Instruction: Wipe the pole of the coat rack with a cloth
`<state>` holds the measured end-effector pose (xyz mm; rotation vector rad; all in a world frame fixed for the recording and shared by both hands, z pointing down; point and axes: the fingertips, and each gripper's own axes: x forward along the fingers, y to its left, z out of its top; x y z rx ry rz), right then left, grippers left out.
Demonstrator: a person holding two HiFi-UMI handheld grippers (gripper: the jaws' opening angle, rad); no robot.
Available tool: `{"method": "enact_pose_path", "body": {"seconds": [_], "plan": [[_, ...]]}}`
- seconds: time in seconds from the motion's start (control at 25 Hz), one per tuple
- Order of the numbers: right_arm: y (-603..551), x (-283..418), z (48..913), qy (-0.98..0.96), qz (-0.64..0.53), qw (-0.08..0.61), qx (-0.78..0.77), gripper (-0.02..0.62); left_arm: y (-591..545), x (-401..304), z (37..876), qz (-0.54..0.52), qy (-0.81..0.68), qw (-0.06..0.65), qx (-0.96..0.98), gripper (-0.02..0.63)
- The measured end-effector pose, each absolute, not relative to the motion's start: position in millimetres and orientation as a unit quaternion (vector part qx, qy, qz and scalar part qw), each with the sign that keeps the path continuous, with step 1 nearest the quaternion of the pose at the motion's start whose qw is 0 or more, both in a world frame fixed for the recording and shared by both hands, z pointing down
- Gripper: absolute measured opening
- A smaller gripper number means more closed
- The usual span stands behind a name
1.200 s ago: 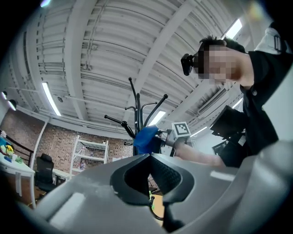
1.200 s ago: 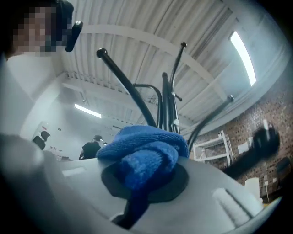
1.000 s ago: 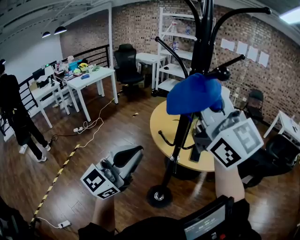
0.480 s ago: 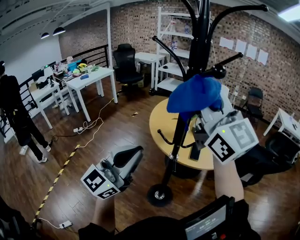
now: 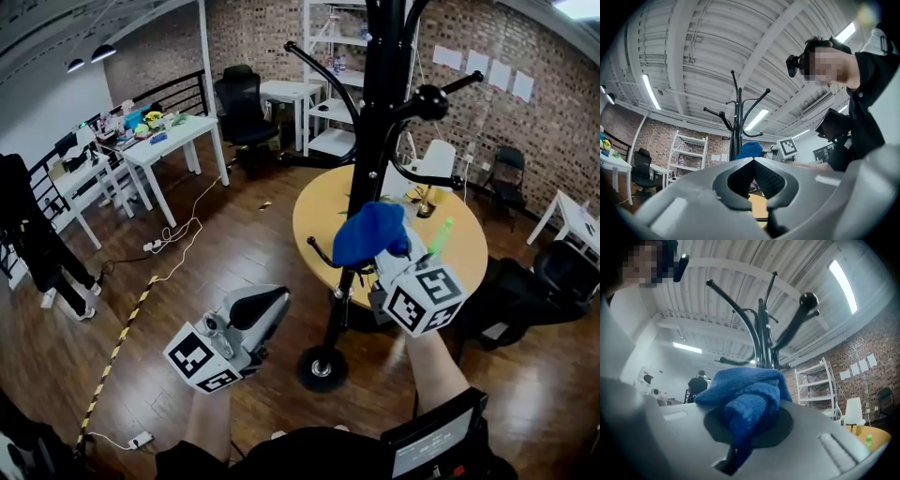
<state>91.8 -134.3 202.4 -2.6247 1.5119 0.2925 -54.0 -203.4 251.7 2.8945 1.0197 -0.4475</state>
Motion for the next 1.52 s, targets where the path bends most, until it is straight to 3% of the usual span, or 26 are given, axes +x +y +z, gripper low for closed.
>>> {"method": "enact_pose_path", "body": {"seconds": [0.36, 0.68, 0.88, 1.0, 1.28, 1.52], "plan": [[-139.6, 89.9, 410.5, 0.505, -0.154, 0.002, -0.849, 0.023, -188.5, -45.3, 265.4, -0.126, 0.342, 0.037, 0.93, -0.008], [-132.1, 35.4, 415.7, 0.588, -0.263, 0.054, -0.763, 0.022, -193.8, -39.2, 272.5, -0.122, 0.331, 0.045, 0.935, -0.008], [-140.6, 83.4, 426.9, 0.513, -0.207, 0.008, -0.833, 0.023, -202.9, -40.6, 270.9, -0.125, 0.321, 0.043, 0.938, -0.008], [-141.3, 93.7, 393.9, 0.498, -0.151, 0.034, -0.853, 0.023, -209.6, -44.0, 268.1, -0.131, 0.313, 0.04, 0.94, -0.008], [-150.6, 91.2, 217.2, 0.534, 0.048, 0.065, -0.842, 0.023, -218.7, -45.2, 255.6, -0.154, 0.306, 0.031, 0.939, -0.008], [-146.3, 78.6, 83.1, 0.499, 0.2, 0.02, -0.843, 0.022, -231.6, -54.1, 237.7, -0.183, 0.298, 0.019, 0.937, -0.008]]}}
